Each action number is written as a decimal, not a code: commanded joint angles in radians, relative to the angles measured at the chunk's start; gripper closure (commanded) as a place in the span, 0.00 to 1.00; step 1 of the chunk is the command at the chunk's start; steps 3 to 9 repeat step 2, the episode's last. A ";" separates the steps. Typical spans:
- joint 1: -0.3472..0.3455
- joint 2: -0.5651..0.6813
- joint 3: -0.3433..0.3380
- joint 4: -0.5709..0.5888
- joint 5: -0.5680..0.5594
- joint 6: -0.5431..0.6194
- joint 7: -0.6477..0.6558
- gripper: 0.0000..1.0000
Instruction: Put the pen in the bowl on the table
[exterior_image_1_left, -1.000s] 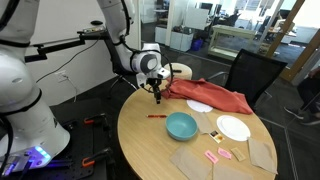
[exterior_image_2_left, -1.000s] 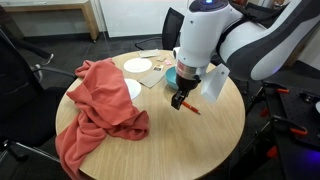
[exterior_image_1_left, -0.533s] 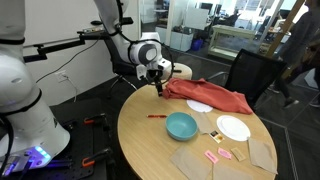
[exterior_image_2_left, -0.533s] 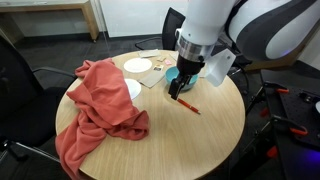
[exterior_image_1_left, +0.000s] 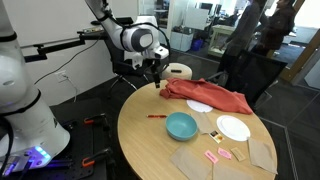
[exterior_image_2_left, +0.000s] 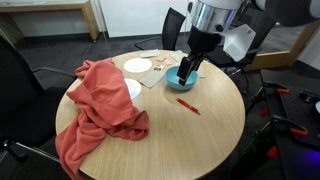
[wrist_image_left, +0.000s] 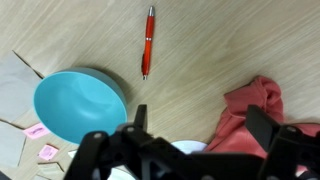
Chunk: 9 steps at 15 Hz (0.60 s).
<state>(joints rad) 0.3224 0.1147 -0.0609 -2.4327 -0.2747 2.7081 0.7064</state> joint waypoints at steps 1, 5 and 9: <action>-0.059 -0.017 0.059 -0.007 0.008 -0.012 -0.016 0.00; -0.068 -0.030 0.068 -0.014 0.016 -0.017 -0.029 0.00; -0.068 -0.030 0.068 -0.014 0.016 -0.017 -0.029 0.00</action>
